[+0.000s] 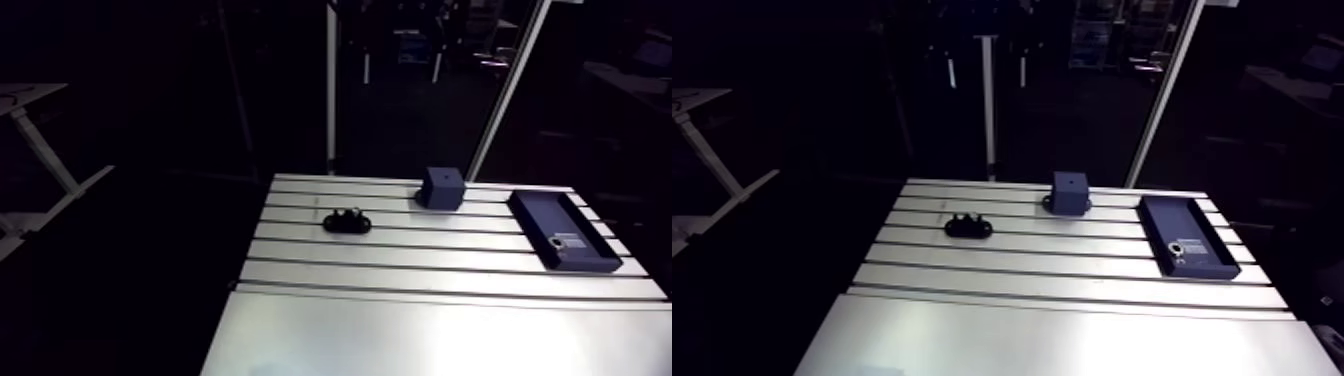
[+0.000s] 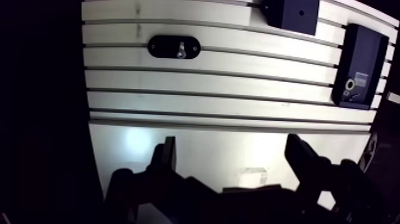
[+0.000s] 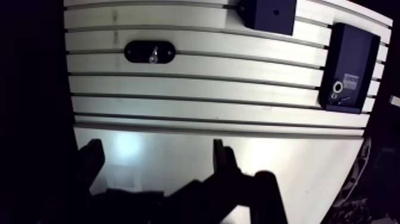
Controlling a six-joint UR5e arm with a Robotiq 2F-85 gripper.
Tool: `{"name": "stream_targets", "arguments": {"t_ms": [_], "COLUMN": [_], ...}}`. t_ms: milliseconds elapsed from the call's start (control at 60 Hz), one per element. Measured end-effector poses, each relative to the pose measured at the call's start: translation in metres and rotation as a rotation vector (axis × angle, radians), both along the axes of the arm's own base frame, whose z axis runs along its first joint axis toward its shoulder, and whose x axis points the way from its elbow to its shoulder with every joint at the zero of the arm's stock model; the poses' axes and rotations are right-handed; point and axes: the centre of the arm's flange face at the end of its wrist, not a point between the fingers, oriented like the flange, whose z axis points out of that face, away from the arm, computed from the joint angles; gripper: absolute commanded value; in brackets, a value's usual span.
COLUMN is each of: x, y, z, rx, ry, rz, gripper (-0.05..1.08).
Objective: Pick up the M10 bolt and insert it into the hole until fully seated.
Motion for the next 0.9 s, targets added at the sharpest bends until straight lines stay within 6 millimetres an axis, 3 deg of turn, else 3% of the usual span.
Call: {"name": "stream_targets", "arguments": {"t_ms": [450, 683, 900], "x": [-0.010, -0.017, -0.022], "y": [-0.018, -0.039, -0.052], "z": [-0.007, -0.030, -0.064], "rx": [-0.004, -0.008, -0.014], "ry": [0.092, 0.126, 0.163], "rz": [0.023, 0.050, 0.059], "gripper": [0.01, 0.01, 0.01]}}
